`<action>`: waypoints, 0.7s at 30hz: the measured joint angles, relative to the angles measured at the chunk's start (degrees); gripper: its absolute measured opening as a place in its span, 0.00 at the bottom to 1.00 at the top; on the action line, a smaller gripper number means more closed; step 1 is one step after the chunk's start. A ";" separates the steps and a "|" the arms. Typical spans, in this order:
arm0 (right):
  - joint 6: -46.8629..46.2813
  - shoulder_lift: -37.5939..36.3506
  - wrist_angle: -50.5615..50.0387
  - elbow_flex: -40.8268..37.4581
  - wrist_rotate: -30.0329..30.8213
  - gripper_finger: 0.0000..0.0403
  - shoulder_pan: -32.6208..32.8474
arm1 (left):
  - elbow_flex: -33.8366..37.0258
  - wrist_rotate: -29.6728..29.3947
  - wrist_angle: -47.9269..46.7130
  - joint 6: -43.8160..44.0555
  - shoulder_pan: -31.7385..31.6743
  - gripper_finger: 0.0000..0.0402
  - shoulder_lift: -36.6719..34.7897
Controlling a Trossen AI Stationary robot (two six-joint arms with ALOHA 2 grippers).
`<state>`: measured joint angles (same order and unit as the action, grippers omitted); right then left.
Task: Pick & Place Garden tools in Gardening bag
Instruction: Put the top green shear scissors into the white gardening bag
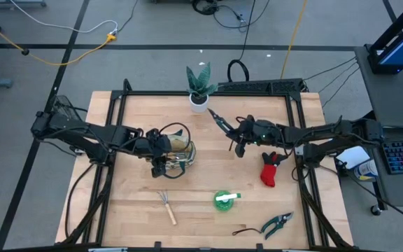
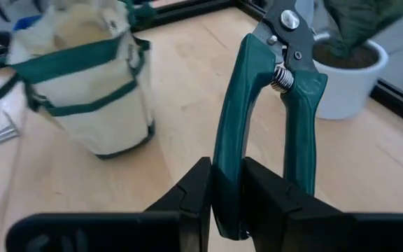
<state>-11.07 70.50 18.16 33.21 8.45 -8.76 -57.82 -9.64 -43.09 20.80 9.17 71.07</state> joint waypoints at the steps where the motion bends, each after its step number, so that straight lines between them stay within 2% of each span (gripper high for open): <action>1: 0.02 0.00 0.36 0.00 -0.02 0.14 0.36 | 0.00 0.01 0.00 0.00 0.00 0.37 0.00; 13: 2.51 0.00 7.42 0.00 -4.40 0.14 3.36 | 0.00 -0.04 0.07 -0.04 -0.02 0.37 0.00; 21: 4.92 0.02 11.71 0.00 -4.50 0.14 5.04 | 0.00 -0.95 0.09 -1.29 -0.02 0.37 0.00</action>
<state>-6.15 70.52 29.87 33.21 3.95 -3.72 -57.82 -10.59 -43.00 19.50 9.15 71.07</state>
